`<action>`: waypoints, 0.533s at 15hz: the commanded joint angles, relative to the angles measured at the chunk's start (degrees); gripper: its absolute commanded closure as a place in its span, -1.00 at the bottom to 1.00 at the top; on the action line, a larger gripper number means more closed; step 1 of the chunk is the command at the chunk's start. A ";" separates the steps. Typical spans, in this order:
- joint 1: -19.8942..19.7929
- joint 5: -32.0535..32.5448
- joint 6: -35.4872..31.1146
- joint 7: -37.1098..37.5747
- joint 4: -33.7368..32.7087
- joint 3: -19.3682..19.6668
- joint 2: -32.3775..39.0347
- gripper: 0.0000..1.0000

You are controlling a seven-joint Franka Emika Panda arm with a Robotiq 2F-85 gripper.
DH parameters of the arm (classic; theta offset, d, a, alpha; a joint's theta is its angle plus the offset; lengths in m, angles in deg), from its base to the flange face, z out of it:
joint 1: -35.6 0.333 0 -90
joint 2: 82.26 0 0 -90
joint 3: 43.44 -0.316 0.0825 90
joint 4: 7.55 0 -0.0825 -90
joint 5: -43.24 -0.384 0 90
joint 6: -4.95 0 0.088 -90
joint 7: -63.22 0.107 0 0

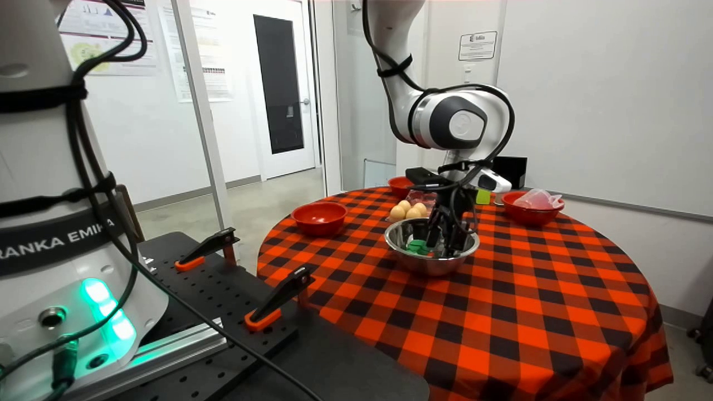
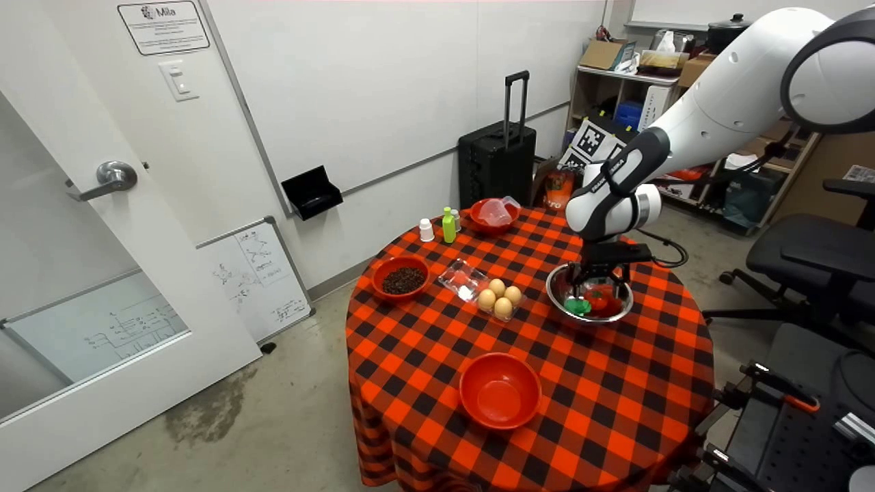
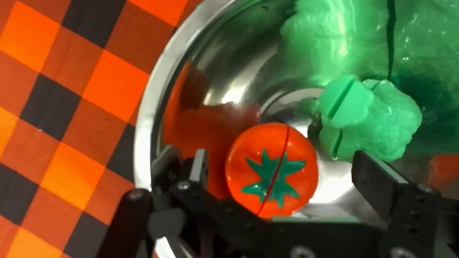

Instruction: Put the tomato on the table

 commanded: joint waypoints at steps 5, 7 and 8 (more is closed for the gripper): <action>1.33 -1.18 -3.06 0.48 0.68 0.22 -0.31 -1.00; 1.59 -1.02 -3.15 0.62 0.44 0.32 0.00 -1.00; 1.68 -0.97 -3.03 0.67 0.43 0.37 0.09 -1.00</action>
